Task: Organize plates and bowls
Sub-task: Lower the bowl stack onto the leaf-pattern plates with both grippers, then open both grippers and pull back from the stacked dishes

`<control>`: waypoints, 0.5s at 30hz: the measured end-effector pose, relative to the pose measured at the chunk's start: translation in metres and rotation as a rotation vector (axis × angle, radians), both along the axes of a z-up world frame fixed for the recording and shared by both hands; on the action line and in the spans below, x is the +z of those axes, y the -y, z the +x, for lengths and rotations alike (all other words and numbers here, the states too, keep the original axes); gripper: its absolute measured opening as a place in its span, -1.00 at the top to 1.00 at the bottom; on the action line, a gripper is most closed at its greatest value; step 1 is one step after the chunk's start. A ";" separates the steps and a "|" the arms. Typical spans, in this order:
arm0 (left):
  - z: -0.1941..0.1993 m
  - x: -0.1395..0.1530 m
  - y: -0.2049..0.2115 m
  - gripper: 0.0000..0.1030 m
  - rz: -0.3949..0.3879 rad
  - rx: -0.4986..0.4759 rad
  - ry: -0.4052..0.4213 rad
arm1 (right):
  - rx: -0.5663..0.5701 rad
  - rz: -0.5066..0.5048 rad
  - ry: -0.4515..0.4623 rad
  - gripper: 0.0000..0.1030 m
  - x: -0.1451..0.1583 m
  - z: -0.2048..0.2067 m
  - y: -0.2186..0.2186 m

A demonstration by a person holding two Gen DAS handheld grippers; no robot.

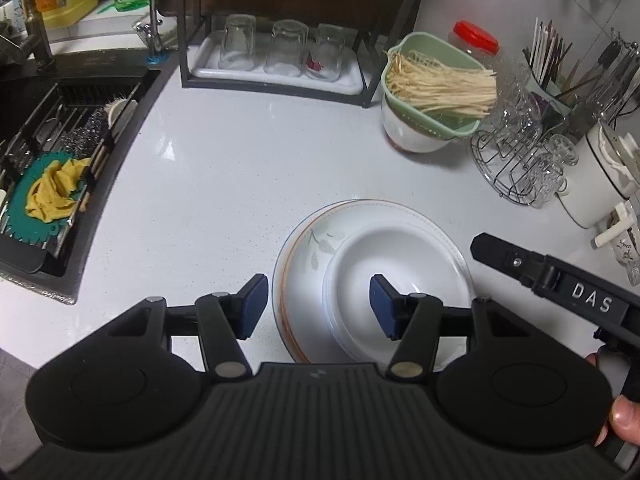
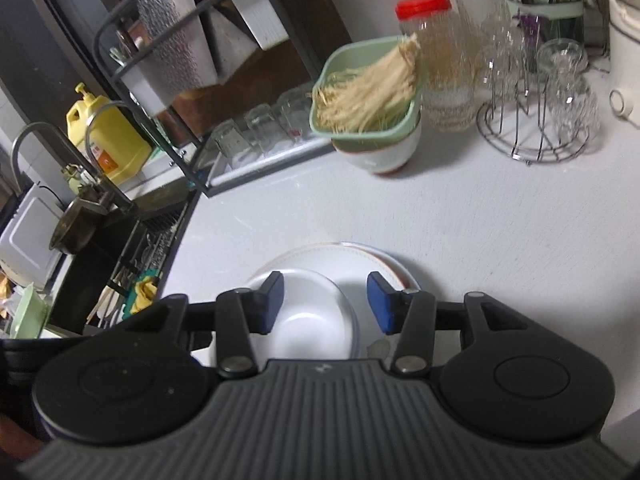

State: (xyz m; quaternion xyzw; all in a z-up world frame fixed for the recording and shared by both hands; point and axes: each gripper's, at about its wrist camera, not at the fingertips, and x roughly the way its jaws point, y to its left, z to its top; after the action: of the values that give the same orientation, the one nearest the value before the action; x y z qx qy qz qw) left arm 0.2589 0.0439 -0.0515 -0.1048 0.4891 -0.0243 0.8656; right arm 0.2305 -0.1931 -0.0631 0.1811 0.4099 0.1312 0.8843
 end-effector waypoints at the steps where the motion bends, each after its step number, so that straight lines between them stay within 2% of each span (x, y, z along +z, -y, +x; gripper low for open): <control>1: -0.003 0.006 0.000 -0.20 0.000 0.000 0.003 | -0.003 -0.001 0.007 0.05 0.006 -0.002 0.001; 9: -0.041 0.065 0.007 -0.21 0.003 -0.008 0.063 | 0.004 -0.026 0.090 0.05 0.056 -0.031 0.010; 13: -0.057 0.091 0.014 -0.41 0.017 -0.016 0.090 | 0.001 -0.045 0.140 0.05 0.081 -0.052 0.017; 15: -0.066 0.102 0.019 -0.45 0.017 -0.033 0.106 | -0.011 -0.048 0.168 0.05 0.091 -0.063 0.022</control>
State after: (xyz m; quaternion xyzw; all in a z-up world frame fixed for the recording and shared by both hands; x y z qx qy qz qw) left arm 0.1925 0.0247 0.0503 -0.0879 0.4446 -0.0398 0.8905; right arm 0.1679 -0.2152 0.0278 0.1503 0.3364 0.1313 0.9203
